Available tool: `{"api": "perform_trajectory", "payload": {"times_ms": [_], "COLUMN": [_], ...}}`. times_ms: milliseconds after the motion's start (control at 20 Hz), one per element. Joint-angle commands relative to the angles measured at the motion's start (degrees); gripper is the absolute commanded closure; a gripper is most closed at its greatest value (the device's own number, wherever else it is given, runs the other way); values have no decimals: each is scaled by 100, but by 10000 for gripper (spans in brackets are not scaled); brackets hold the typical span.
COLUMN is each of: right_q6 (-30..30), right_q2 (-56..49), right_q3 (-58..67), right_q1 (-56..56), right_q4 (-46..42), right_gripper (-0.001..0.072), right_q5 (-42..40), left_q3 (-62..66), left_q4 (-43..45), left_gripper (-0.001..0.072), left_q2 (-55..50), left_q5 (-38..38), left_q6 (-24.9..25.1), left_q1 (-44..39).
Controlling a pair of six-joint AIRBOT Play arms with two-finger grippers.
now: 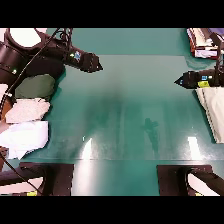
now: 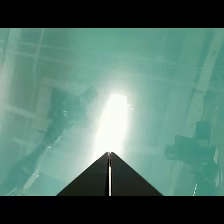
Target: Fold the shirts.
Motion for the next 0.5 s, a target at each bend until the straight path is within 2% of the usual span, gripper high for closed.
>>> {"api": "perform_trajectory", "payload": {"times_ms": [0,450], "right_q6": [0,0], "right_q2": [4,4], "right_q3": [7,4], "right_q1": [9,9], "right_q4": [2,2], "right_gripper": [695,695], "right_q5": [-66,-205], "left_q3": [2,2], "left_q4": [2,2], "left_gripper": [684,684], "left_q2": [-4,-4], "left_q5": [0,0], "left_q6": [0,0], "left_q1": [0,0]}}
